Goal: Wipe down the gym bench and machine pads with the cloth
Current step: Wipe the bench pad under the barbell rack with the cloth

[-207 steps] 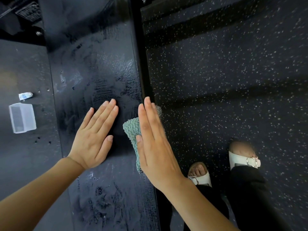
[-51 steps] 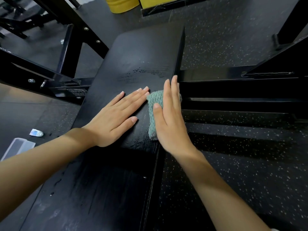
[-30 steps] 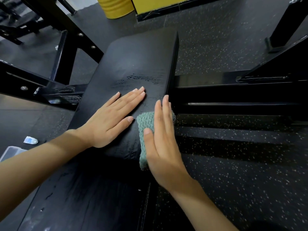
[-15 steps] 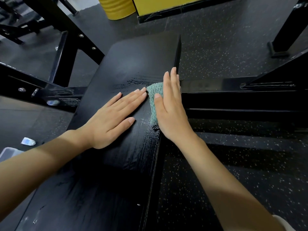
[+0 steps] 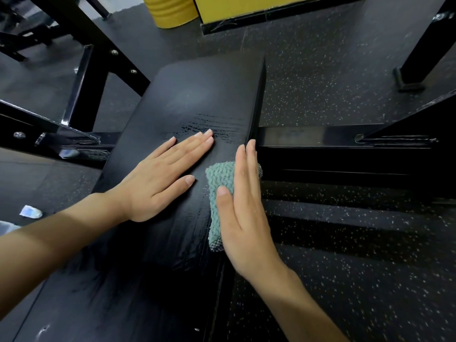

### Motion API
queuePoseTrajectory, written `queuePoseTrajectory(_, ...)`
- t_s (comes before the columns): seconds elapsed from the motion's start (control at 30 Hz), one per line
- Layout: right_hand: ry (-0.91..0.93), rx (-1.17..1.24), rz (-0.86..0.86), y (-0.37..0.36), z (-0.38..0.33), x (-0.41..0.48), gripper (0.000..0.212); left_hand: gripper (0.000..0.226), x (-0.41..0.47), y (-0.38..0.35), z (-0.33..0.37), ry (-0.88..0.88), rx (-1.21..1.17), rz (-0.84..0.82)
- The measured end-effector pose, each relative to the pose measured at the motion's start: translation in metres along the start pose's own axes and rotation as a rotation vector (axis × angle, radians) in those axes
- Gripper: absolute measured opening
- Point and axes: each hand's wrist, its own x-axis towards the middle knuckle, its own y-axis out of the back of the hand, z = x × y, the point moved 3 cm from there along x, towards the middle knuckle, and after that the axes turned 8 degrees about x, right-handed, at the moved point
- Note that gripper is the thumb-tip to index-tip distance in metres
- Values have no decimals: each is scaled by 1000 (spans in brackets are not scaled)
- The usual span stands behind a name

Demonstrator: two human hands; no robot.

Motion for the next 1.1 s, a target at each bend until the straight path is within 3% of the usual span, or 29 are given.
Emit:
queuePoseTrajectory(0.47,-78,-114,11,31,9,101,59,59,5,-2,-6,12,9,9)
queuePoseTrajectory(0.83,24,-220,-26,13,3,47,68,60,8,-1,-7,41,-12,15)
queuePoseTrajectory(1.1,25,-140,-45,18,5,62,67,61,11,0,-9,53,-15,25)
